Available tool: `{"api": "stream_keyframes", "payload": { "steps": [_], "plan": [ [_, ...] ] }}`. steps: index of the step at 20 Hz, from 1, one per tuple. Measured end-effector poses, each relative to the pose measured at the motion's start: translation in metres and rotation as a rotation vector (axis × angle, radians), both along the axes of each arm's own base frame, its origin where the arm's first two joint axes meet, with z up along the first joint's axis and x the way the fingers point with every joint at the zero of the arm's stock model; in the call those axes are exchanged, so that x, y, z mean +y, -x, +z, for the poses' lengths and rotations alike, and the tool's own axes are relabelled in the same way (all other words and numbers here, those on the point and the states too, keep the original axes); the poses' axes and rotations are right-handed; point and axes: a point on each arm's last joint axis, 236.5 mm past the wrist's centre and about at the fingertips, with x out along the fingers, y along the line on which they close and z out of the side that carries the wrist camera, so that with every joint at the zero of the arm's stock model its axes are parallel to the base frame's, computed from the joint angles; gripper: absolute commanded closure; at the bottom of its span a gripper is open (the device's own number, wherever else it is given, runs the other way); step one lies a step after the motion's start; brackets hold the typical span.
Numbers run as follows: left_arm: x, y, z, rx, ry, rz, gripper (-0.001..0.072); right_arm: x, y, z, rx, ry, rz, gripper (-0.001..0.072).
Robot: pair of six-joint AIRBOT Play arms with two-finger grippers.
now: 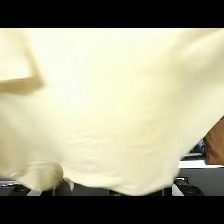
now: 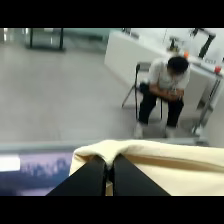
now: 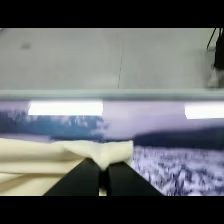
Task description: Fold the clothes and pants, and hang the long-sleeved shirts on hangers.
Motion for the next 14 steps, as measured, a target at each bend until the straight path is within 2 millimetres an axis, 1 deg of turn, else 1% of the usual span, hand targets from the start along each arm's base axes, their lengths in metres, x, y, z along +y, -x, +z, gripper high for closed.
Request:
{"api": "stream_keyframes", "payload": {
  "steps": [1,2,4,6,7,8,9,10,11,12,14],
  "plan": [
    [0.002,-0.029,-0.044,0.136,0.0,-0.015,0.0686,-0.003,-0.022,-0.037,0.121,-0.009,0.006,0.0676],
    [0.004,-0.054,-0.089,0.261,-0.002,-0.03,0.0686,-0.007,-0.047,-0.08,0.248,-0.021,0.01,0.0676],
    [0.003,-0.099,-0.193,0.514,0.016,-0.065,0.0686,-0.013,-0.089,-0.164,0.46,-0.054,0.015,0.0676],
    [-0.001,-0.131,-0.281,0.69,0.043,-0.08,0.0686,-0.02,-0.126,-0.243,0.62,-0.088,0.008,0.0676],
    [-0.004,-0.143,-0.323,0.766,0.058,-0.082,0.0687,-0.022,-0.14,-0.277,0.683,-0.111,-0.001,0.0676],
    [-0.009,-0.154,-0.359,0.827,0.074,-0.085,0.0686,-0.023,-0.152,-0.309,0.739,-0.148,-0.016,0.0675],
    [-0.016,-0.161,-0.39,0.882,0.097,-0.093,0.0686,-0.023,-0.16,-0.337,0.792,-0.187,-0.035,0.0675],
    [-0.023,-0.166,-0.416,0.928,0.12,-0.104,0.0686,-0.022,-0.165,-0.363,0.845,-0.233,-0.059,0.0675],
    [-0.03,-0.169,-0.437,0.969,0.143,-0.113,0.0686,-0.019,-0.17,-0.384,0.885,-0.286,-0.078,0.0675],
    [-0.038,-0.171,-0.455,1.004,0.167,-0.123,0.0686,-0.016,-0.173,-0.4,0.917,-0.327,-0.091,0.0675],
    [-0.051,-0.171,-0.481,1.057,0.198,-0.141,0.0685,-0.007,-0.176,-0.424,0.969,-0.403,-0.104,0.0675]
  ]
}}
